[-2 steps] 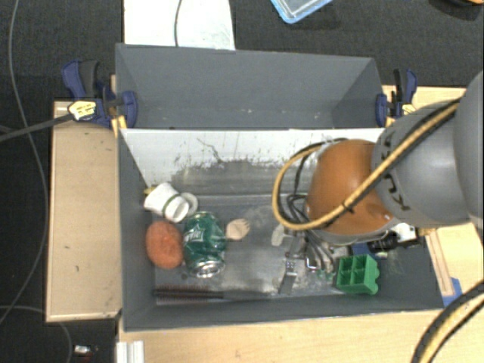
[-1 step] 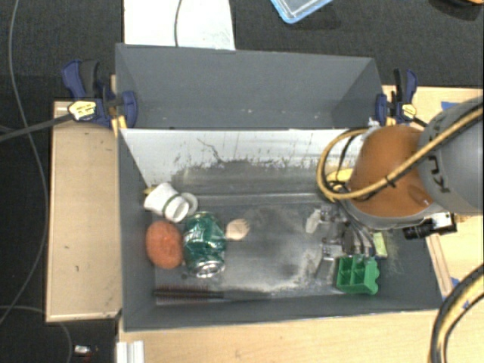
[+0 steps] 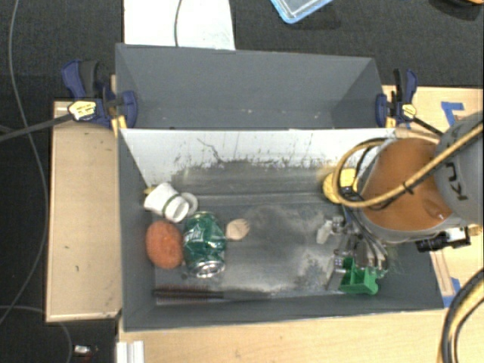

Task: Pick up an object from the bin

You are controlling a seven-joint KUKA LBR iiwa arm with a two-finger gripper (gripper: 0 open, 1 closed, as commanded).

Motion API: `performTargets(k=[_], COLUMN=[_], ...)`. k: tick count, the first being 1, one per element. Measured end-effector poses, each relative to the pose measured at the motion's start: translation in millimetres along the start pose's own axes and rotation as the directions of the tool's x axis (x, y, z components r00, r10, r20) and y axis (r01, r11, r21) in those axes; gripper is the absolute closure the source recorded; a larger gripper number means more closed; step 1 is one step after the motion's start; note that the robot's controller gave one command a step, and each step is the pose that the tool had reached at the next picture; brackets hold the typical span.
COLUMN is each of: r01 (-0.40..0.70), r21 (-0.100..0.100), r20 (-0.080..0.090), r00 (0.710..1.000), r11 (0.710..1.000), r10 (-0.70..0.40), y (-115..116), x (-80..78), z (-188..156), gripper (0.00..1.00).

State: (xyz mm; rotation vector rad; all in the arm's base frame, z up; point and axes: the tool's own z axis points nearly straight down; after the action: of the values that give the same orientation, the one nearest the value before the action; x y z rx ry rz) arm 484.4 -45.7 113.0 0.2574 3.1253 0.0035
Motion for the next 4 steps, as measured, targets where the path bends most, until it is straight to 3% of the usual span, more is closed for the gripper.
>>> performTargets(k=[1,2,3,4], r01=[-0.088,0.07,-0.001,-0.088], r21=[-0.001,-0.002,0.0,-0.002], r20=[0.008,0.004,0.011,0.01], r00=[0.996,0.998,1.0,0.996], r11=[0.996,0.998,1.0,0.996], r10=[0.088,-0.07,0.001,0.088], y=[-56.0,11.5,-31.9,-59.8], x=[-12.2,5.3,-7.8,-12.1], z=[-18.8,-21.1,-21.7,-36.3], gripper=[0.0,0.0,0.0,0.0])
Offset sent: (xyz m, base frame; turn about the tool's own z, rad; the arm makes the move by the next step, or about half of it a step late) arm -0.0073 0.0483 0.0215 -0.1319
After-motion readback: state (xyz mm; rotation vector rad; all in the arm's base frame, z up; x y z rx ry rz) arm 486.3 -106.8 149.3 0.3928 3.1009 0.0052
